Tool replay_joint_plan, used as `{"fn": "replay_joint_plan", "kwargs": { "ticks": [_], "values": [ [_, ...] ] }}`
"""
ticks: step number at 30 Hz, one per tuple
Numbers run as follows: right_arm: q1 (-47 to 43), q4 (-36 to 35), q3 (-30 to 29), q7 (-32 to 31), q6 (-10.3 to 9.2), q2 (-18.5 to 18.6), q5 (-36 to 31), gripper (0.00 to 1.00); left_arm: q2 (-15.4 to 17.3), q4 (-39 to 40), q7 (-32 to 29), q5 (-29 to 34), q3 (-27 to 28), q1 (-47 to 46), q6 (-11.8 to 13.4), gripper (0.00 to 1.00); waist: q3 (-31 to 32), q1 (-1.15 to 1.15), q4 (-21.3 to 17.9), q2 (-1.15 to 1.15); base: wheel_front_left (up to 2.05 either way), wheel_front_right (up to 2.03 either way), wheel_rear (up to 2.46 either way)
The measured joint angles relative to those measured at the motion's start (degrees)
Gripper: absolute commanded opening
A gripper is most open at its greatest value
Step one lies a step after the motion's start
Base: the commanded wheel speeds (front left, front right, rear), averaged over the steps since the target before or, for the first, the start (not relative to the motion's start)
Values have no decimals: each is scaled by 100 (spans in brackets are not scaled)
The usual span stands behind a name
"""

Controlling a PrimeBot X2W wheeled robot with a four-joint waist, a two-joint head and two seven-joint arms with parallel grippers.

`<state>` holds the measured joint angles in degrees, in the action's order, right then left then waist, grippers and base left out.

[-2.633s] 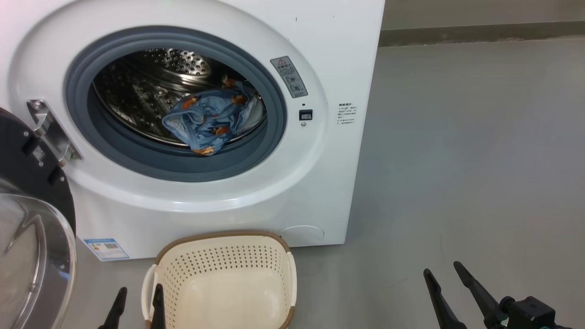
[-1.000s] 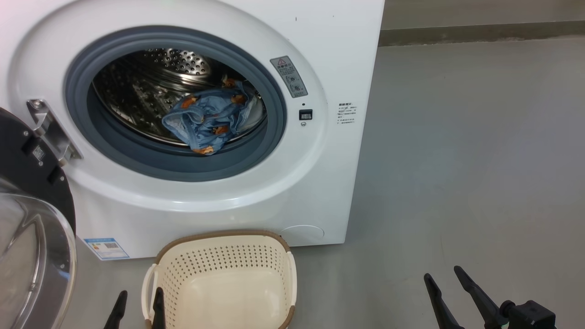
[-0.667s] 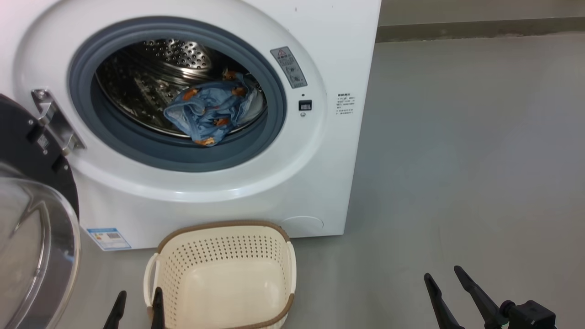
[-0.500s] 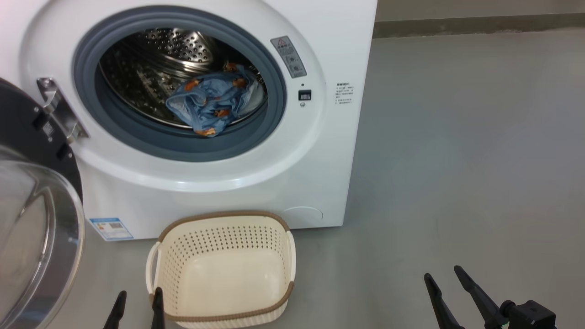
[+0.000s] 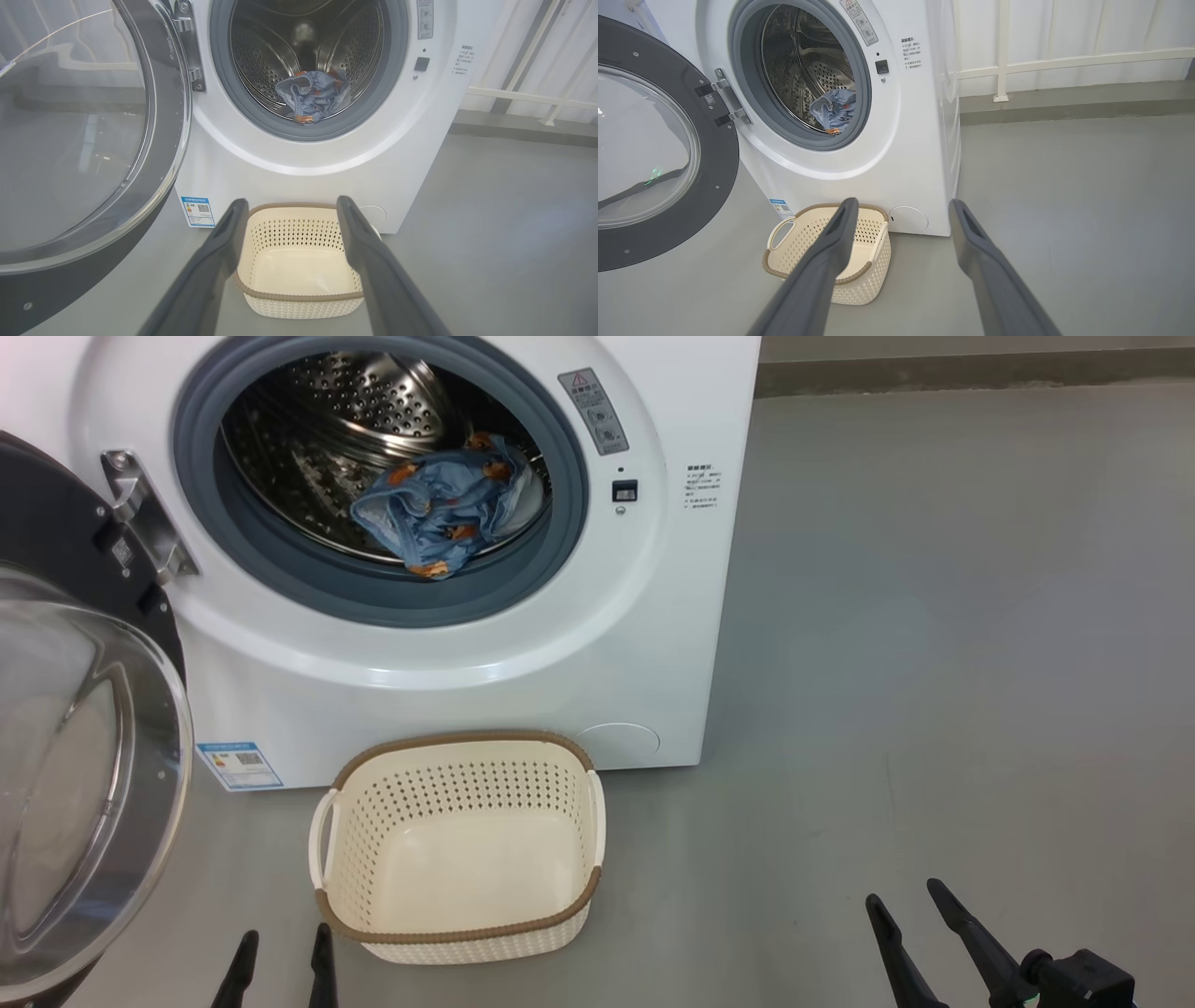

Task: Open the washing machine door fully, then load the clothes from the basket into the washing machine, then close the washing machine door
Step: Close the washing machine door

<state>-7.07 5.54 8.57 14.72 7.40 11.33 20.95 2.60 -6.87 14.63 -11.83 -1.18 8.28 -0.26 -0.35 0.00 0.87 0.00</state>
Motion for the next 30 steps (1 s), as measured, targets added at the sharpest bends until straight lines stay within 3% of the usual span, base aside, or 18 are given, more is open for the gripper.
{"fn": "replay_joint_plan", "kwargs": {
  "ticks": [16, 30],
  "values": [
    [2, 2, 0, 0, 0, -1, -1, 100, 0, -1, 0, 10, -10, -4, -7, 100, -10, 0, 210, 0, 0, 0, 0],
    [126, 42, 191, 0, 0, 114, -2, 100, 0, 48, 0, 53, 44, 1, 2, 100, 106, 0, 1110, 0, 0, 0, 0]
  ]
}}
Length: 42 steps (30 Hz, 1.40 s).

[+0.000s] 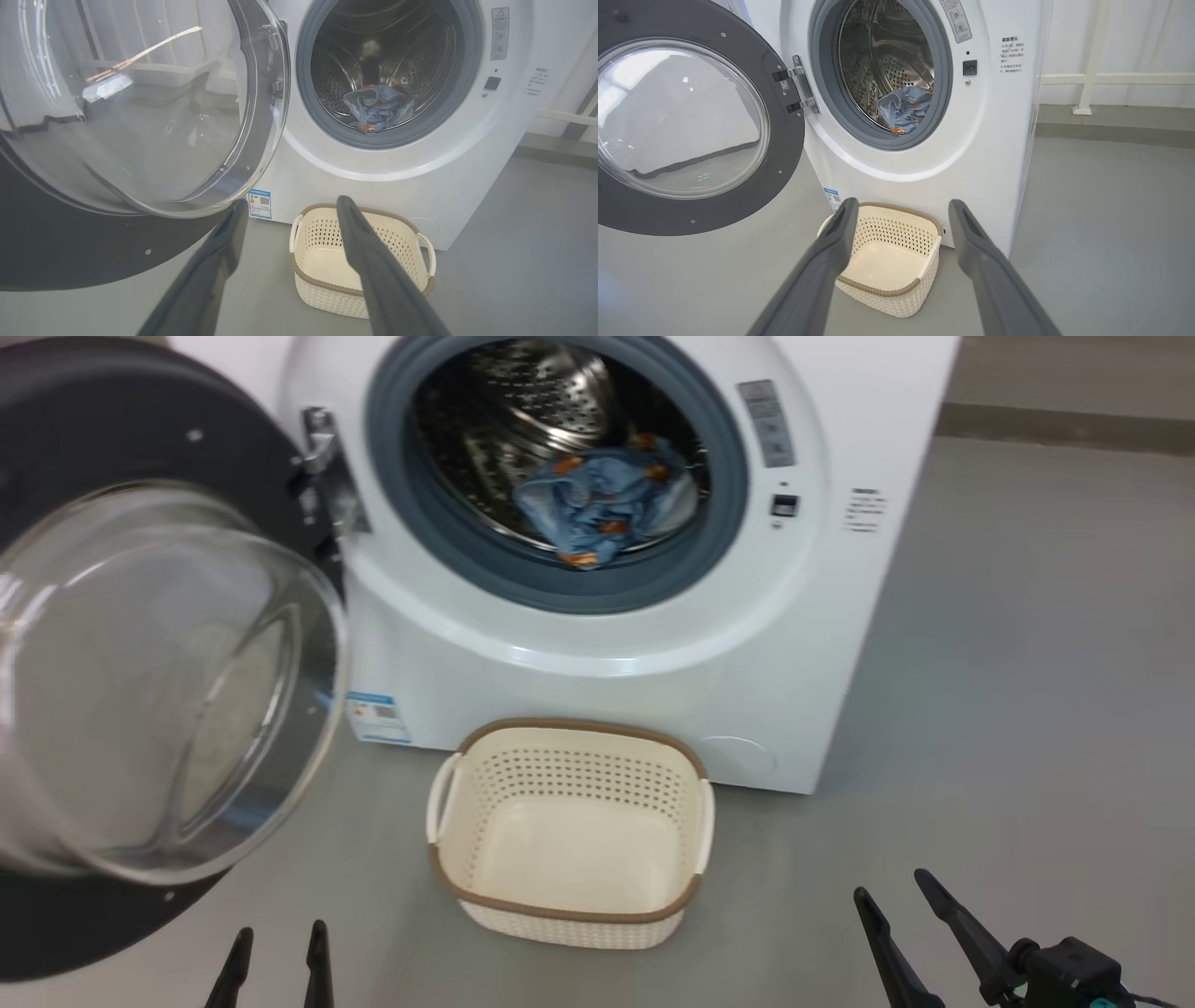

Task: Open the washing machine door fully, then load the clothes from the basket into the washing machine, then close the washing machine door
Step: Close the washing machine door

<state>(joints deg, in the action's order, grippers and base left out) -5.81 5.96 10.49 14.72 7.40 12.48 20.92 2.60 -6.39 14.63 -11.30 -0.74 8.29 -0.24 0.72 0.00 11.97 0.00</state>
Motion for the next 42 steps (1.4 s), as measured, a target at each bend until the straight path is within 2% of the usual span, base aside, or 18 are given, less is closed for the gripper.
{"fn": "replay_joint_plan", "kwargs": {
  "ticks": [13, 17, 22, 32, 33, 34, 35, 38, 42],
  "values": [
    [49, 27, 190, 0, 0, -21, 2, 100, 0, 22, 0, 36, 112, 27, -1, 100, 161, 0, 1180, 0, 0, 0, 0],
    [344, 53, 371, 0, 0, 1, 29, 100, 0, 123, 0, 14, 191, 114, 64, 100, 175, 0, 1461, 0, 0, 0, 0],
    [597, 140, 572, 0, 0, 40, 57, 100, 1, 248, 0, -67, 258, 130, 163, 100, 113, 0, 1641, 0, 0, 0, 0],
    [736, 246, 738, 0, 0, 122, 140, 100, 0, 361, 0, -176, 289, 153, 303, 100, 23, 0, 1710, 0, 0, 0, 0],
    [736, 247, 742, 0, 0, 126, 140, 100, 0, 360, 0, -233, 291, 169, 303, 78, 23, 0, 1710, 0, 0, 0, 0],
    [736, 249, 745, 0, 0, 131, 140, 100, -1, 359, 0, -291, 299, 198, 311, 6, 24, 0, 1709, 0, 0, 0, 0],
    [736, 250, 749, 0, 0, 133, 140, 100, -1, 357, 0, -342, 319, 227, 321, 0, 26, 0, 1709, 0, 0, 0, 0],
    [736, 253, 750, 0, 0, 134, 140, 100, -1, 330, 0, -523, 457, 243, 325, 0, 37, 0, 1702, 0, 0, 0, 0],
    [731, 250, 720, 0, 0, 133, 140, 100, -8, 235, 0, -1144, 995, 229, 292, 0, 68, 0, 1682, 0, 0, 0, 0]
  ]
}}
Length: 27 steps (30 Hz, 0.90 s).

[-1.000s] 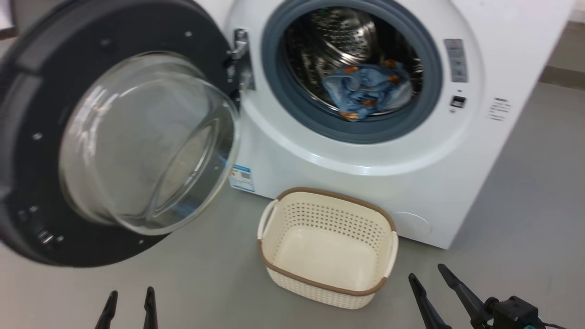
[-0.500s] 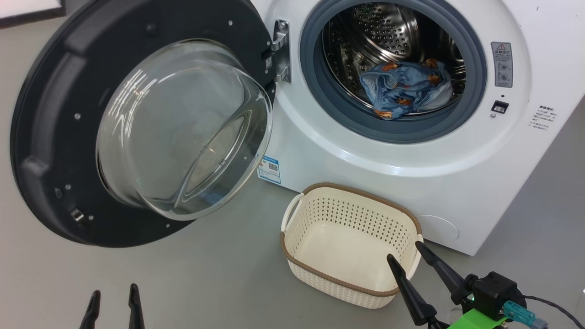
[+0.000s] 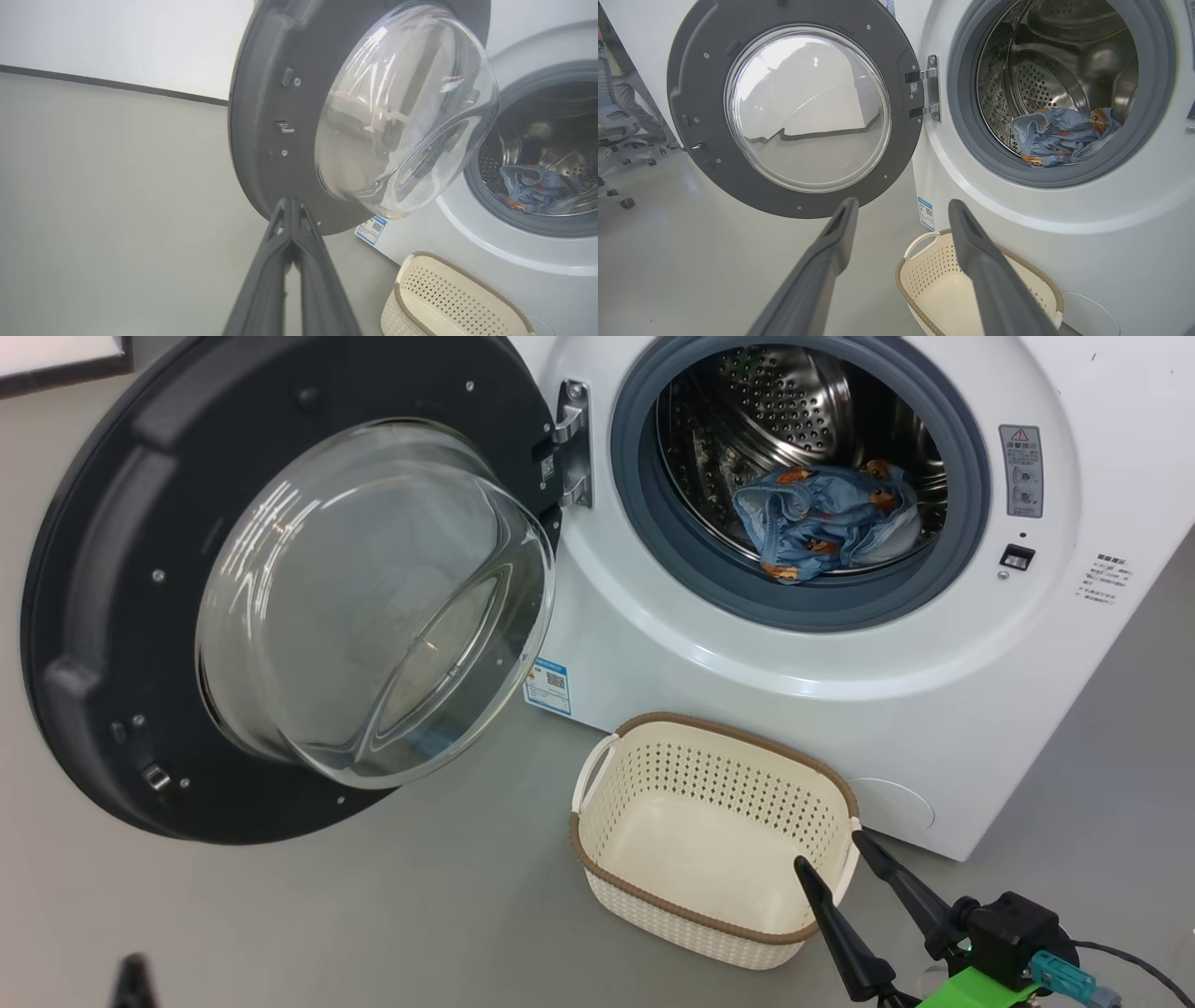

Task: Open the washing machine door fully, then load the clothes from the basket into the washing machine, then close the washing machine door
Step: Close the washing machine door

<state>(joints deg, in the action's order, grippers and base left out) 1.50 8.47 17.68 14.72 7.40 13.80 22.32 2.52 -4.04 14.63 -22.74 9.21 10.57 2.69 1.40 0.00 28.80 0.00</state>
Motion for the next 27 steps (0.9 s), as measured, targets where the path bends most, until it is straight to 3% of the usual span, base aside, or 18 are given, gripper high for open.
{"fn": "replay_joint_plan", "kwargs": {
  "ticks": [5, 9, 12, 21, 27],
  "values": [
    [-12, -8, -25, 0, 0, -12, 0, 100, -20, -163, 0, -458, 712, -83, -142, 0, 26, 0, -18, 0, 0, 0, 0],
    [-27, -12, -58, 0, 0, -47, 0, 100, -33, -357, 1, -845, 1588, -486, -359, 0, 48, 0, -35, 0, 0, 0, 0],
    [-36, -22, -118, 0, 0, -82, 0, 100, 96, -671, 0, -1257, 2076, -888, -457, 0, 61, 0, -50, 0, 0, 0, 0],
    [-298, -88, -288, 0, 0, -134, -4, 100, 1255, -2017, -1106, -2751, 2939, -2483, -504, 0, 134, 0, -125, 0, 0, 0, 0],
    [-374, -108, -312, 0, 0, -132, -42, 100, 2006, -2911, -1594, -3210, 3282, -3067, -489, 0, 116, 0, -358, 0, 0, 0, 0]
  ]
}}
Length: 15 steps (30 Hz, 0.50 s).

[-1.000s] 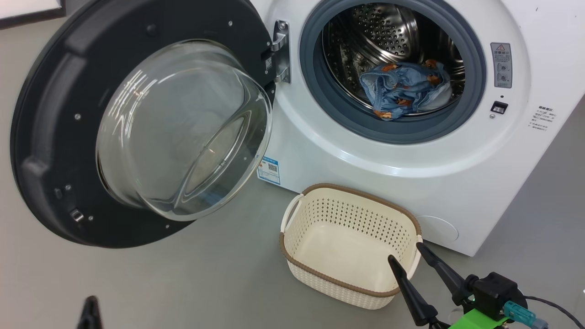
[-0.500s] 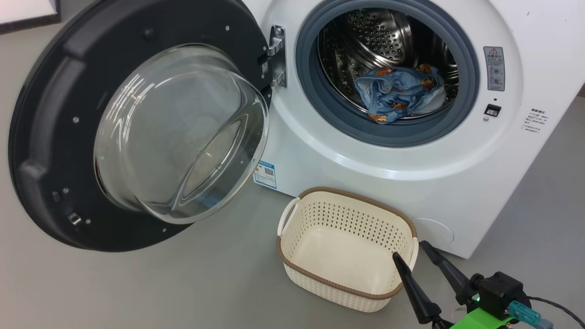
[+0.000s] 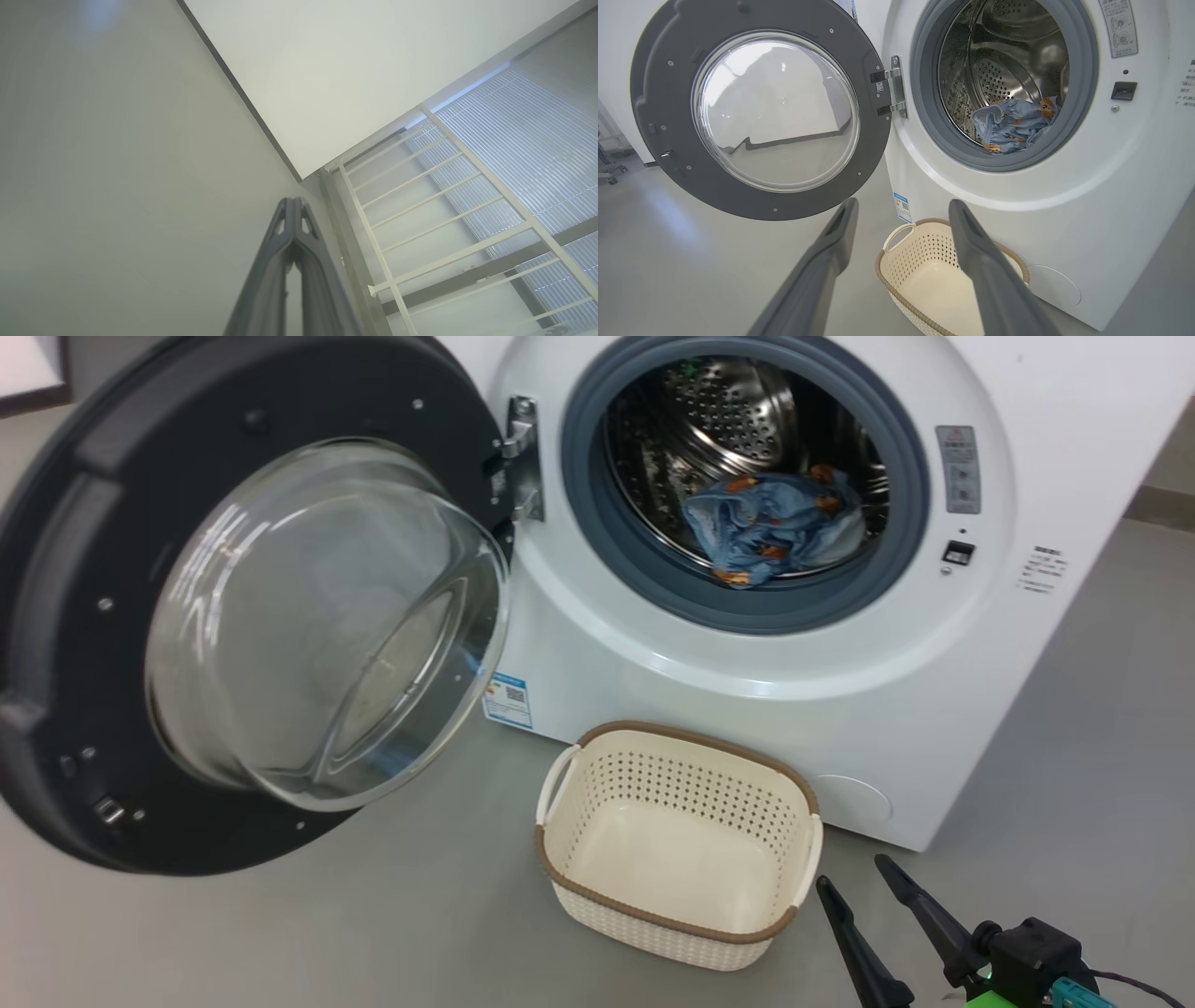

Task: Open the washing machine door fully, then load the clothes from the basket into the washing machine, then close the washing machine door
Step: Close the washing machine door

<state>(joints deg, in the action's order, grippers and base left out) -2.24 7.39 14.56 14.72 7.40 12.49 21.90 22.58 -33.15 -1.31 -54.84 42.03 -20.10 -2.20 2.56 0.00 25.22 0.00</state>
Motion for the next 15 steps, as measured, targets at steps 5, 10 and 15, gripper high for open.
{"fn": "replay_joint_plan", "kwargs": {
  "ticks": [5, 10, 15],
  "values": [
    [0, 7, 80, 0, 0, 46, 0, 100, 349, -542, -212, -194, 137, -486, 111, 0, -36, 0, -235, 0, 0, 0, 0],
    [3, 12, 153, 0, 0, 97, 1, 100, 522, -891, -389, -287, 92, -790, 169, 0, -67, 0, -447, 0, 0, 0, 0],
    [5, 37, 181, 0, 0, 198, 1, 100, 523, -1069, -527, -389, 2, -1172, 170, 0, -124, 0, -615, 0, 0, 0, 0]
  ]
}}
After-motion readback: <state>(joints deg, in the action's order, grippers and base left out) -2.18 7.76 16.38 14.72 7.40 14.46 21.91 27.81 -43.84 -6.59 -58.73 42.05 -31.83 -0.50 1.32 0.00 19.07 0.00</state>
